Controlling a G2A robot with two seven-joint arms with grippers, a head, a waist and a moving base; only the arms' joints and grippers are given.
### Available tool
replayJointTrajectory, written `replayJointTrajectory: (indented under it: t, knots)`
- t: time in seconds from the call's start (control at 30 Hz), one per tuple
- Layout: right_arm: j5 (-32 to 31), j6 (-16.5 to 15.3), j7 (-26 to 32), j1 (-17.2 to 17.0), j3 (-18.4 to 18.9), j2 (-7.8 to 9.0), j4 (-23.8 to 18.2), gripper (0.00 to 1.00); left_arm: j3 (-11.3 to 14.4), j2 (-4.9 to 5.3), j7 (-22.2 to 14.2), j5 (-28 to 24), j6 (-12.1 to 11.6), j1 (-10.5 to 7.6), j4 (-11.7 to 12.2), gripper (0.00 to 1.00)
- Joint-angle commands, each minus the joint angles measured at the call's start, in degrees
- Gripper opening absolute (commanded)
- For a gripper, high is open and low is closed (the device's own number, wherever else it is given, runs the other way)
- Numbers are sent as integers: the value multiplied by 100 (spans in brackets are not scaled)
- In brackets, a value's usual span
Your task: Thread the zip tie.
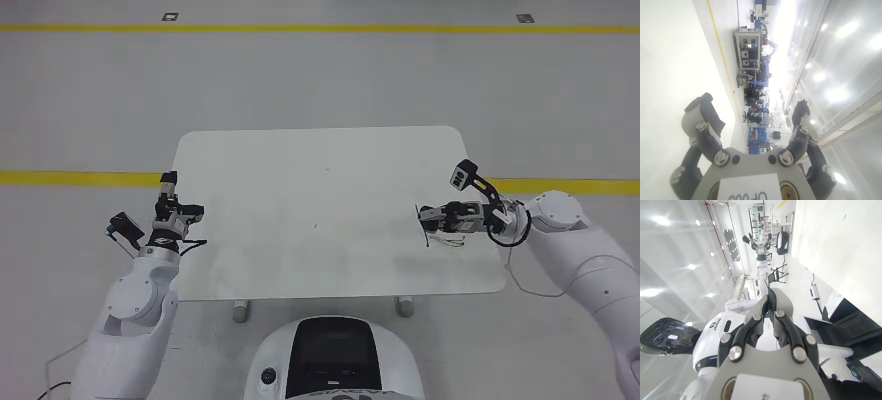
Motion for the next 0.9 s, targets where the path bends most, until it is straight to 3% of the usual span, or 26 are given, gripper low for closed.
replayJointTrajectory:
  t: [0.0,0.07,0.2,0.33,0.63,0.7,0.87]
  knots:
    - [-29,88,-44,-43,29,-6,-49,0,79,15,-159,417,22,-54,-179,100]
    - [-25,182,7,-65,52,-17,-40,0,214,23,-268,822,89,-79,-405,100]
    - [-43,330,150,-70,49,-69,35,0,784,12,-643,1440,313,-230,-813,100]
    - [-19,451,150,-47,-22,-140,107,0,1441,-32,-711,1924,568,-453,-874,100]
    - [-11,454,150,-34,-25,-150,143,0,1444,-33,-710,1914,557,-456,-869,100]
    - [-40,471,87,-85,-32,-159,66,0,1460,-39,-831,1763,497,-485,-762,100]
    - [-173,466,150,-142,-55,-181,-120,0,1939,-78,-1260,1807,705,-871,-683,100]
